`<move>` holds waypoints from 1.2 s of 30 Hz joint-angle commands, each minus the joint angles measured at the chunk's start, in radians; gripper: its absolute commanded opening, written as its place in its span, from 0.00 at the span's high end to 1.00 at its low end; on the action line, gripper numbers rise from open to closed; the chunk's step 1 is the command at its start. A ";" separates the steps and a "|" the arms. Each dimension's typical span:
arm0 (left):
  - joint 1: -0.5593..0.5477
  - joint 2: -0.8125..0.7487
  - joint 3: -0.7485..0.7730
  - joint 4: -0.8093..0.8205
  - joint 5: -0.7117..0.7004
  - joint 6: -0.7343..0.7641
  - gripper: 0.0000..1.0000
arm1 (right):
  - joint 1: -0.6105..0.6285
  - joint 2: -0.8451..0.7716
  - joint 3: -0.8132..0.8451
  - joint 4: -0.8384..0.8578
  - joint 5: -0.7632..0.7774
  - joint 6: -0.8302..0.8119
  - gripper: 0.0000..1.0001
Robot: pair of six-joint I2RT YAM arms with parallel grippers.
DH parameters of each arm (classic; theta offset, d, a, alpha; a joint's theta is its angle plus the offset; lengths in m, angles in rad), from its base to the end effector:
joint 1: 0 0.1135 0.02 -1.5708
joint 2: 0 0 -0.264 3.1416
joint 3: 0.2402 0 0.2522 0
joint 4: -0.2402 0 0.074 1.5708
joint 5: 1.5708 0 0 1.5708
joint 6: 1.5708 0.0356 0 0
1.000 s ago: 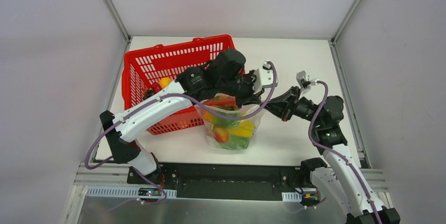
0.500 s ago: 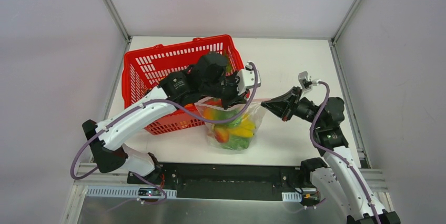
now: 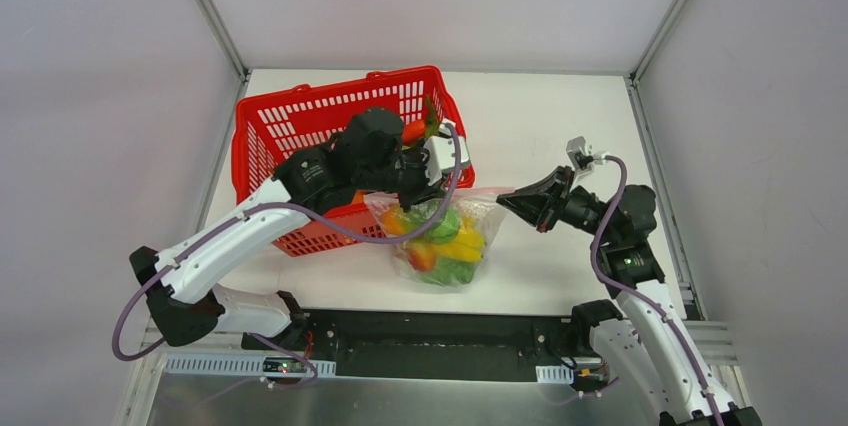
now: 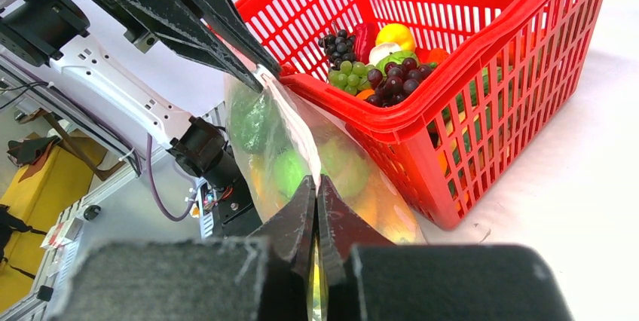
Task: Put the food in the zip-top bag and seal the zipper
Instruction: Zip the zipper food storage bag at the center of the board.
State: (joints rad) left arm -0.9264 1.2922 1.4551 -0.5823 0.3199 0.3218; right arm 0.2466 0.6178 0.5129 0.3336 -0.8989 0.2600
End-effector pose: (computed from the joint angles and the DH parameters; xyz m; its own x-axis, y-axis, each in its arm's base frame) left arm 0.1579 -0.2288 0.4224 0.0625 0.4166 -0.9070 0.9610 0.2202 0.1674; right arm 0.1371 0.0632 0.3222 -0.0166 0.1608 -0.9868 -0.9177 0.3893 0.0789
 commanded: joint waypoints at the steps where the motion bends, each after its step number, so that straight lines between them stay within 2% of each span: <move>1: 0.041 -0.101 -0.038 -0.065 -0.093 0.024 1.00 | -0.011 0.007 0.070 -0.032 -0.008 -0.039 1.00; 7: 0.040 -0.130 -0.050 -0.054 -0.066 0.006 1.00 | -0.010 0.033 0.094 -0.039 -0.059 -0.044 0.99; 9: 0.040 -0.131 -0.049 -0.048 -0.053 0.002 1.00 | -0.010 0.044 0.111 -0.041 -0.060 -0.040 0.87; 12: 0.040 -0.126 -0.039 -0.039 -0.011 -0.003 1.00 | -0.010 0.078 0.171 -0.097 -0.109 -0.072 0.51; 15: 0.041 -0.118 -0.030 -0.031 0.020 -0.008 1.00 | -0.009 0.122 0.244 -0.177 -0.138 -0.129 0.32; 18: 0.041 -0.112 -0.023 -0.030 0.040 -0.008 1.00 | -0.007 0.157 0.309 -0.226 -0.144 -0.164 0.23; 24: 0.036 -0.095 0.010 -0.042 0.107 -0.010 1.00 | 0.006 0.241 0.436 -0.292 -0.141 -0.241 0.19; 29: 0.020 -0.079 0.028 -0.043 0.142 -0.009 1.00 | 0.060 0.347 0.550 -0.461 -0.181 -0.413 0.20; 33: 0.010 -0.046 0.049 -0.052 0.150 -0.011 1.00 | 0.201 0.453 0.658 -0.713 -0.123 -0.605 0.24; 36: 0.004 -0.031 0.058 -0.048 0.153 -0.014 1.00 | 0.310 0.516 0.719 -0.817 -0.043 -0.712 0.30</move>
State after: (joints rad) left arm -0.9100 1.2461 1.4681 -0.6407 0.4301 0.3214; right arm 0.4488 1.0798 1.1412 -0.2680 -1.0039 -0.2348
